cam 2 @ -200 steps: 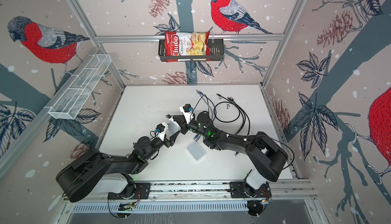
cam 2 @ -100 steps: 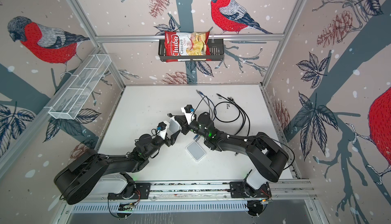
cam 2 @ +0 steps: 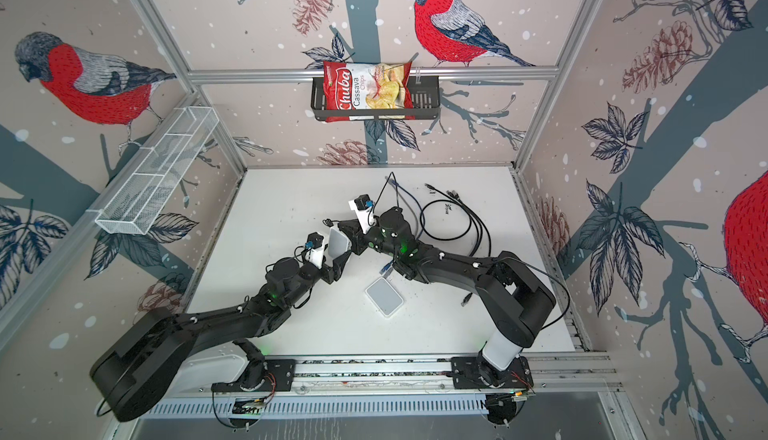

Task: Insert the plug into the switch port
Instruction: 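Push the barrel plug down into the router port with the right gripper, then open the right gripper and lower the router with the left gripper onto the table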

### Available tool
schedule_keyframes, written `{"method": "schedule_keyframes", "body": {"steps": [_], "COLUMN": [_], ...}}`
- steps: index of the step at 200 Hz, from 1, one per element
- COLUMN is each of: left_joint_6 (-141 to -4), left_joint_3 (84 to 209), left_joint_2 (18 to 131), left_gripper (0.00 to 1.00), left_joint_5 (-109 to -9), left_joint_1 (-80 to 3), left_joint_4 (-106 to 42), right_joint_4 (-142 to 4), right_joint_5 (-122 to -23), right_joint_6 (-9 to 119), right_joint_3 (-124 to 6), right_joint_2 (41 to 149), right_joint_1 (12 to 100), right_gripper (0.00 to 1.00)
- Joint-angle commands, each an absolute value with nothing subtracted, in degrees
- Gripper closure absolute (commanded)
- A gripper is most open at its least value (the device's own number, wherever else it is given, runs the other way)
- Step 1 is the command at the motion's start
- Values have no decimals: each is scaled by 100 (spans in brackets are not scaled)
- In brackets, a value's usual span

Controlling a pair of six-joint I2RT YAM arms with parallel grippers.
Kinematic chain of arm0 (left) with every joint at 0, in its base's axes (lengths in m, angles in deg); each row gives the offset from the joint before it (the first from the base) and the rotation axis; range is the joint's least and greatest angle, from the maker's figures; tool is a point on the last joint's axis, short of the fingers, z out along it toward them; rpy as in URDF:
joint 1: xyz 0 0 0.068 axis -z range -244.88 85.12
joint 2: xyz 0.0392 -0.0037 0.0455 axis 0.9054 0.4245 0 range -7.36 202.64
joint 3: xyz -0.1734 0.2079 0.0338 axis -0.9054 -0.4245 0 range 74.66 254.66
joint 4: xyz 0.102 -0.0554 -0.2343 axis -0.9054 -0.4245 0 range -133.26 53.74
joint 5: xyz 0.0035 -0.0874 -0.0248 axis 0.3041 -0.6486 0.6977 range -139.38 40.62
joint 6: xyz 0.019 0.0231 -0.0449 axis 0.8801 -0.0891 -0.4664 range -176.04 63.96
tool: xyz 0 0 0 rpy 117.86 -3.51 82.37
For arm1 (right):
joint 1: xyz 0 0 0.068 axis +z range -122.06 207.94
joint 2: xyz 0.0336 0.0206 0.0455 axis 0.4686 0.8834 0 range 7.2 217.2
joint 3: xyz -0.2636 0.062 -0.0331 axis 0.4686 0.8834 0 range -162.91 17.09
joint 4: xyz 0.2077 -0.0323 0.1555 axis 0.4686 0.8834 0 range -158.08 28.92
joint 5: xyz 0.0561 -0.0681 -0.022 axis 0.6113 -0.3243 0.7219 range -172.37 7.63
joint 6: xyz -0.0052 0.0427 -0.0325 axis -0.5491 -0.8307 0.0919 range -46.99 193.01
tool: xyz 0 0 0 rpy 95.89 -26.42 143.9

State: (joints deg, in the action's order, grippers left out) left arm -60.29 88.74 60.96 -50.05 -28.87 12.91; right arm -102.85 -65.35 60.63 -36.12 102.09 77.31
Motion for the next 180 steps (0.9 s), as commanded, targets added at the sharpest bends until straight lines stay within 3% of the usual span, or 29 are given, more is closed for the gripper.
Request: {"method": "schedule_keyframes", "body": {"steps": [1, 42, 75, 148, 180], "left_joint_6": [-6429, -6855, -7170, -7743, -7731], "left_joint_3": [9096, 9246, 9418, 10078, 10667], "left_joint_2": [5753, 5446, 5537, 6418, 7041], "left_gripper": [39, 39, 39, 38, 38], "left_joint_5": [-4834, -4804, -4694, -4260, -4424], "left_joint_1": [-2902, -2908, -2907, -2902, -2903], "left_joint_4": [1229, -586, -1577, -2896, -3696], "right_joint_4": [-8791, -8626, -8477, -8713, -8499], "right_joint_5": [-6181, -5998, -5952, -6313, -6869], "right_joint_6": [6009, 6018, 5934, 5444, 5587], "right_joint_3": [-3607, -3730, -3913, -3966, -4063], "right_joint_2": [10309, 10318, 10456, 10437, 10363], "right_joint_1": [7626, 7440, 7283, 6857, 6676], "right_gripper": [98, 95, 85, 63, 59]}}
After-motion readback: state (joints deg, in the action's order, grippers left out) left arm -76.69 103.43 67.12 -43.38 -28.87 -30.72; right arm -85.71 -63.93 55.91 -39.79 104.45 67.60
